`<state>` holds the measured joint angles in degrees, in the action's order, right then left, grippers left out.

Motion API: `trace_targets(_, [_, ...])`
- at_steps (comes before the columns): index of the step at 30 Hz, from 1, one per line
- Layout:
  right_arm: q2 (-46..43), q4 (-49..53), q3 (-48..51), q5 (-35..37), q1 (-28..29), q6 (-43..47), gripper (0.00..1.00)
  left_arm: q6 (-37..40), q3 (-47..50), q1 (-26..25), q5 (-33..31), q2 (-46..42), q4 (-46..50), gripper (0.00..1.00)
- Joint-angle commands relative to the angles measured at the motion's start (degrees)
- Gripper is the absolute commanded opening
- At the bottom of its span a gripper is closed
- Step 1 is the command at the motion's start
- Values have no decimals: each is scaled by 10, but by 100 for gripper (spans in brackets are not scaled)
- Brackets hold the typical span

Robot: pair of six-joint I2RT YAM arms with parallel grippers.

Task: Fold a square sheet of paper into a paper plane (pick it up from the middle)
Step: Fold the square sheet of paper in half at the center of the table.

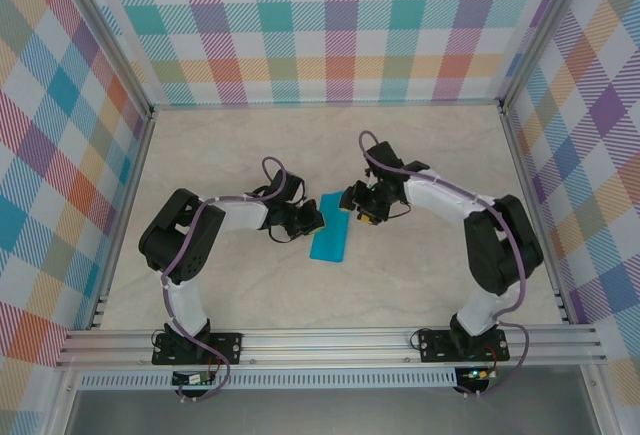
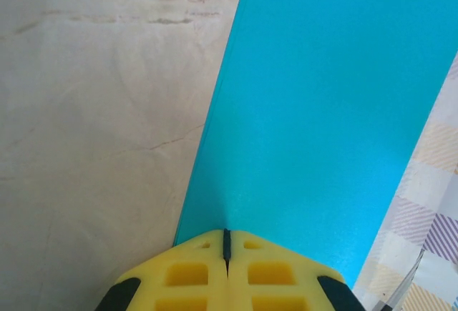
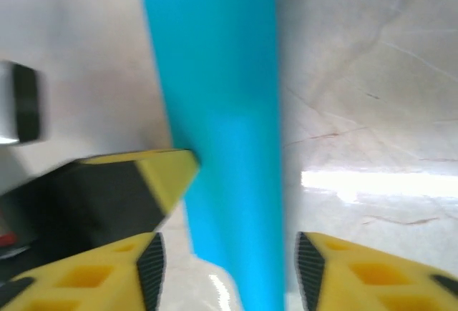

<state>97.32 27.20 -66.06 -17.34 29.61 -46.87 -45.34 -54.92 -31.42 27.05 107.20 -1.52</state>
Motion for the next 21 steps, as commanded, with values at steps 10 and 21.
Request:
trace_targets(10, [41, -204, 78, -142, 3, -50, 1, 14, 13, -7, -5, 14, 26, 0])
trace_targets(21, [72, -196, 98, -129, 4, -18, 0, 13, 17, -7, -5, 13, 23, 0])
